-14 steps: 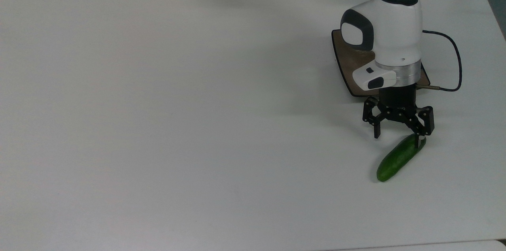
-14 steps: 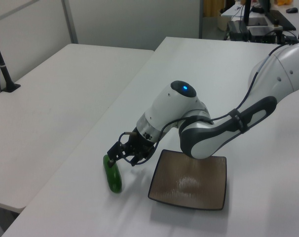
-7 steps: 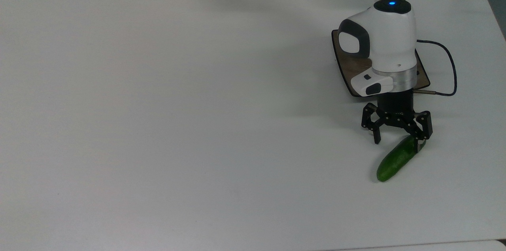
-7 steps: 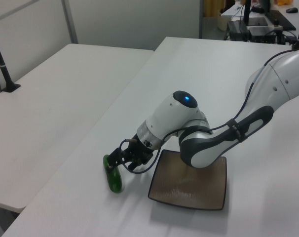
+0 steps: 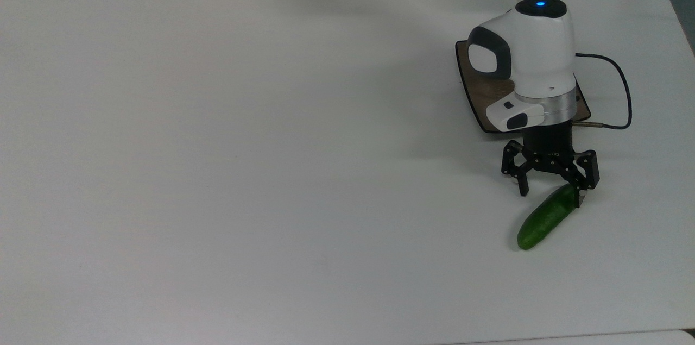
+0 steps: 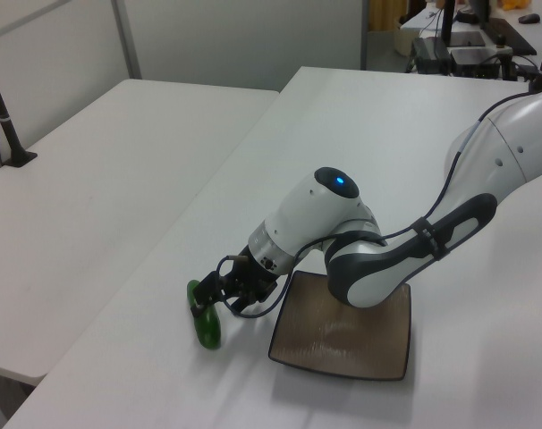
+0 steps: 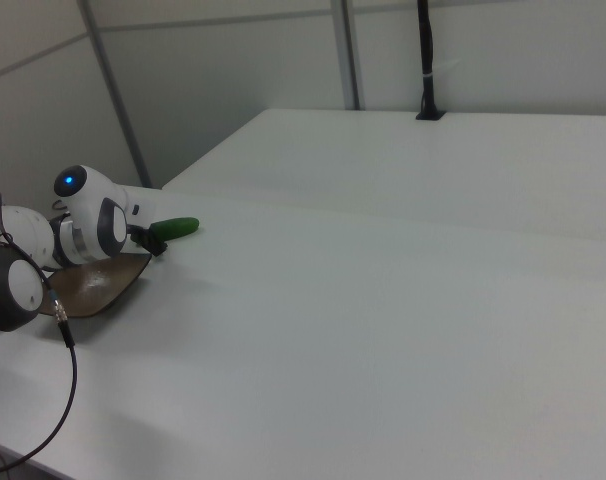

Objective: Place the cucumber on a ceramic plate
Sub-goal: 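Lower the gripper around the cucumber and close on it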

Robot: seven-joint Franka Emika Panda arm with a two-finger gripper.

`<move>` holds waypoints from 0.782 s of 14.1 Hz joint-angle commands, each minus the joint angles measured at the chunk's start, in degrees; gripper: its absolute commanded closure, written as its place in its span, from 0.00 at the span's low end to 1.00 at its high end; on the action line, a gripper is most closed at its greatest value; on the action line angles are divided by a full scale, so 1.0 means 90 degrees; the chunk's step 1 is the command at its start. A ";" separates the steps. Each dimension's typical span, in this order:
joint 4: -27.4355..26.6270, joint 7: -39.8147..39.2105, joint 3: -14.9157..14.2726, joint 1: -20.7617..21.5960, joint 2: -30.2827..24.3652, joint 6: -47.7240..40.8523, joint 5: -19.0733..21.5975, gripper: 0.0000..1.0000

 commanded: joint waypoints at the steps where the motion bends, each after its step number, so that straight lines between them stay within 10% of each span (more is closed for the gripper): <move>1: 0.0122 0.0064 0.0099 0.0020 0.0237 0.0366 0.0062 0.00; 11: 0.0406 0.0093 0.0235 -0.0009 0.0481 0.0396 -0.0016 0.33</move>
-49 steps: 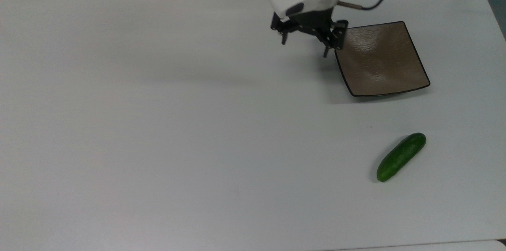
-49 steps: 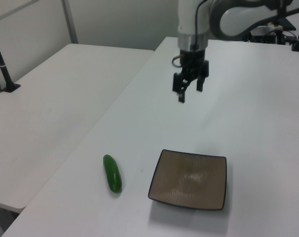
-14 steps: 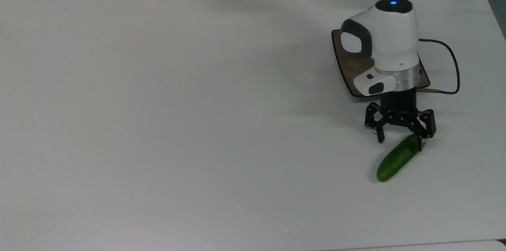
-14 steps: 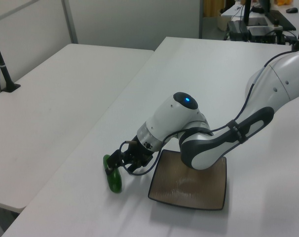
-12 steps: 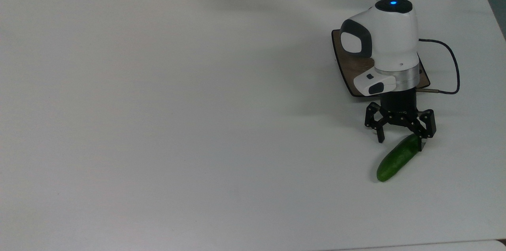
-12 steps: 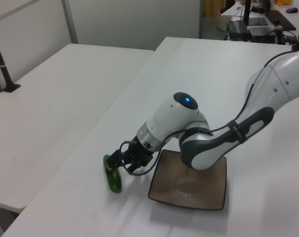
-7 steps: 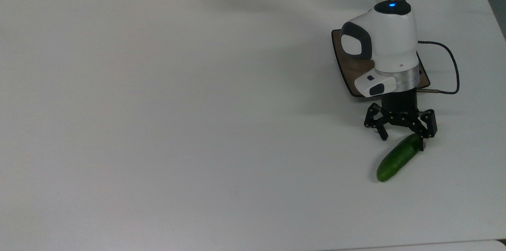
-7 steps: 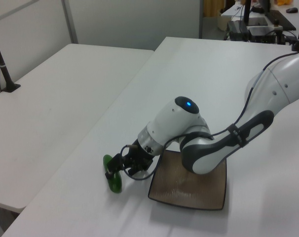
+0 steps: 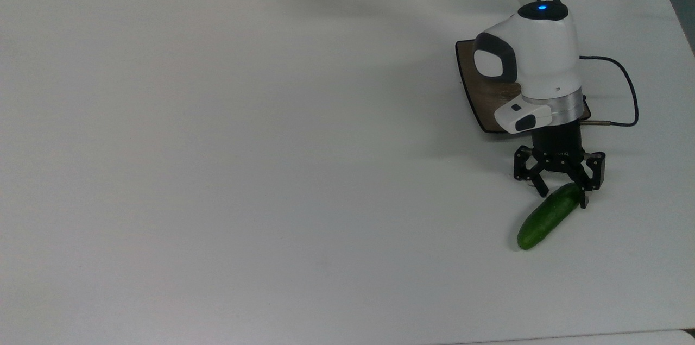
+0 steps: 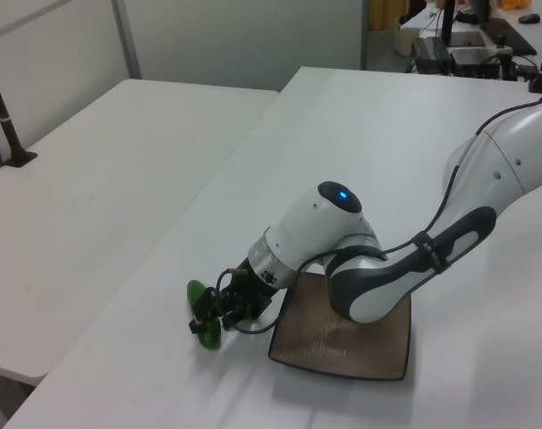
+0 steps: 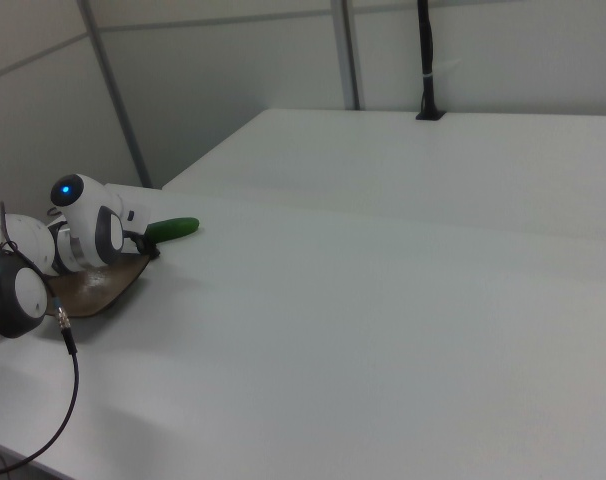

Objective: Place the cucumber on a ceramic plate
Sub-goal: 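Lower the gripper around the cucumber and close on it, then lift the cucumber and carry it over the brown plate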

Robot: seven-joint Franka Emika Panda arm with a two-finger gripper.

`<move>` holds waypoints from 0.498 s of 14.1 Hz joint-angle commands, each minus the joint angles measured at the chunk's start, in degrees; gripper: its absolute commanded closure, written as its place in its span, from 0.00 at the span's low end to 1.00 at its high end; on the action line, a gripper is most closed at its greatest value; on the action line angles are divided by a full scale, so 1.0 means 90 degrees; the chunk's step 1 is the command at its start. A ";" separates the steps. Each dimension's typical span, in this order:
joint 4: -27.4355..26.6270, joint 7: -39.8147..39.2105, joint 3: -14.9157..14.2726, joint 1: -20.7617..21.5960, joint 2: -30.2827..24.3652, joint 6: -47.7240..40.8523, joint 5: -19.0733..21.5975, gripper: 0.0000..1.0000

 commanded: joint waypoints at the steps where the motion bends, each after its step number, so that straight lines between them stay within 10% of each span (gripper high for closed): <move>1: 0.0125 0.0096 0.0048 -0.0001 0.0180 0.0075 -0.0008 0.39; 7: 0.0115 0.0087 0.0048 -0.0001 0.0160 0.0104 -0.0008 0.52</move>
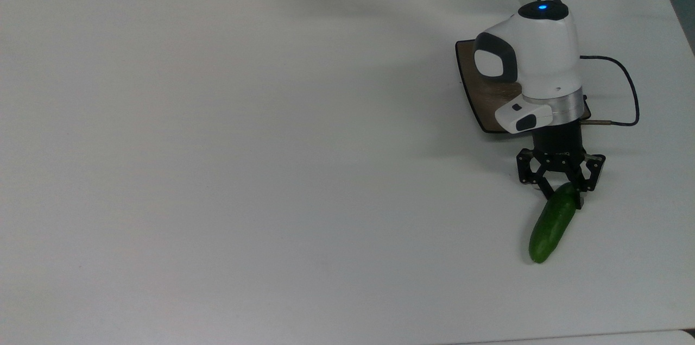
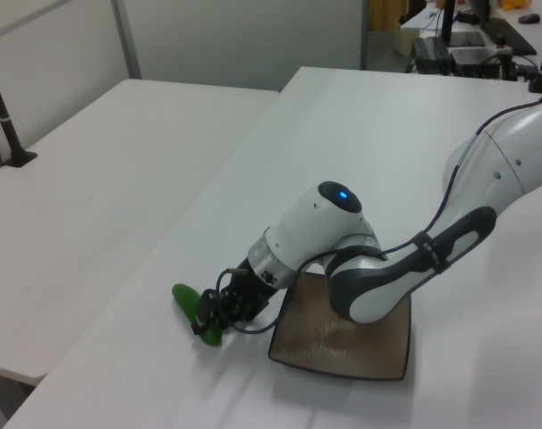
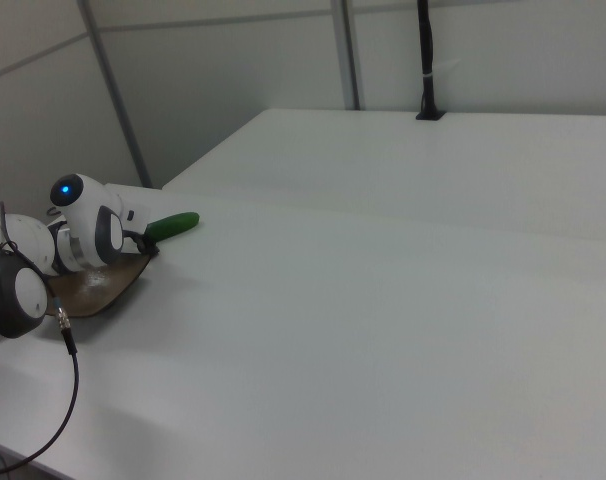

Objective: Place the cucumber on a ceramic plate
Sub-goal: 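Lift the cucumber and carry it over the brown plate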

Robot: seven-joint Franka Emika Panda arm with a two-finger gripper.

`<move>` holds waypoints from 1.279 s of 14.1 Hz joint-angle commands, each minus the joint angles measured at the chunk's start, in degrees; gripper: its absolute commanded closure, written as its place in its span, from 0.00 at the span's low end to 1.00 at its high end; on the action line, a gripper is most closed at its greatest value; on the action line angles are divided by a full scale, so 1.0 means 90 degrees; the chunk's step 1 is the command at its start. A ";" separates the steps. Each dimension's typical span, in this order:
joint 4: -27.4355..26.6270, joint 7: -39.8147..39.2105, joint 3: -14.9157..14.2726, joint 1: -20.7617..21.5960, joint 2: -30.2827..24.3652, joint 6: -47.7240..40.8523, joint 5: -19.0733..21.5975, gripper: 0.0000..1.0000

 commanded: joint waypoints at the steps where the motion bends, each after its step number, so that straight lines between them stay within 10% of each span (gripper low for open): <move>1: 0.0089 0.0076 0.0042 -0.0001 0.0145 0.0105 -0.0008 0.52; 8: -0.0028 0.0067 0.0061 -0.0089 -0.0157 0.0096 -0.0046 0.54; 18: -0.1841 0.0047 0.0734 -0.0479 -0.2186 0.0008 -0.0798 0.57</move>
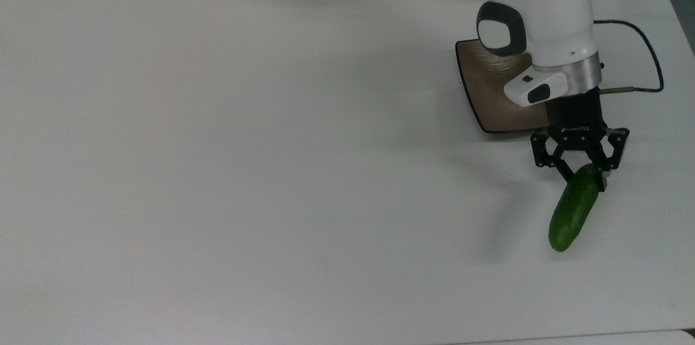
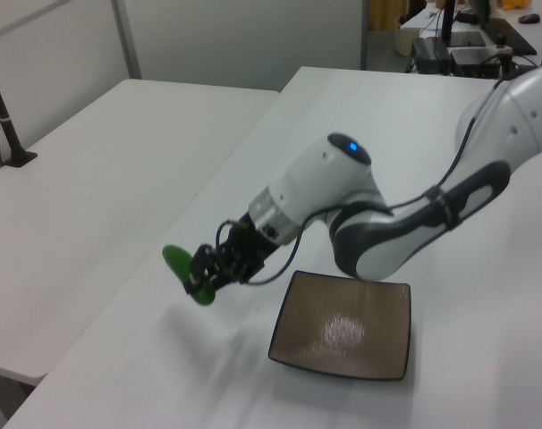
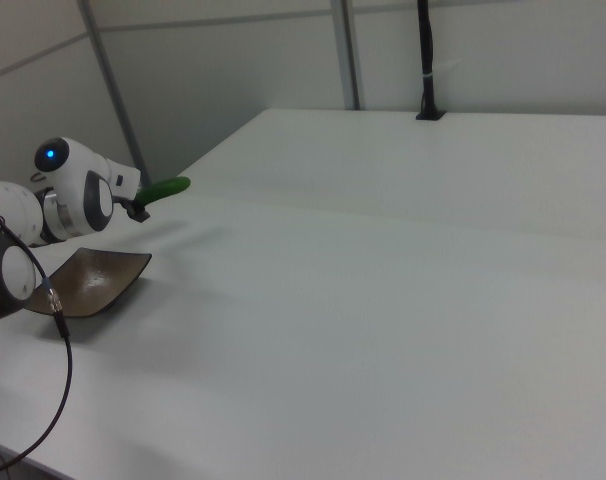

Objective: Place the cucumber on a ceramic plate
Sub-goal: 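Lift the cucumber and carry it over the brown plate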

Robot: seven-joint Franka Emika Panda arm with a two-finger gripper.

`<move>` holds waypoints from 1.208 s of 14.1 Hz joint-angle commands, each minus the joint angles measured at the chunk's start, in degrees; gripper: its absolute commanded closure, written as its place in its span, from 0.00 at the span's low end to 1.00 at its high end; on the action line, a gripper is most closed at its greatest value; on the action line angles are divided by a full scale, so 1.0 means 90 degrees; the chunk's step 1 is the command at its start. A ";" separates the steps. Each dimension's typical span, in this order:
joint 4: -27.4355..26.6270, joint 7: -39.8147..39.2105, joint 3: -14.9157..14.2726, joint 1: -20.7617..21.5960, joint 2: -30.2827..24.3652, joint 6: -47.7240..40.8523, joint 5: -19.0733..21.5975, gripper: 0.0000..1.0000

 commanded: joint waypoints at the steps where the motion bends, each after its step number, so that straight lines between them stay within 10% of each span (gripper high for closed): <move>1: -0.1581 0.0047 0.0361 -0.0224 -0.1366 -0.0003 -0.0311 0.57; 11: -0.3791 -0.0733 0.0987 -0.0381 -0.3692 -0.2089 -0.0400 0.57; 17: -0.4104 -0.1330 0.1426 -0.0371 -0.3831 -0.3714 -0.0331 0.56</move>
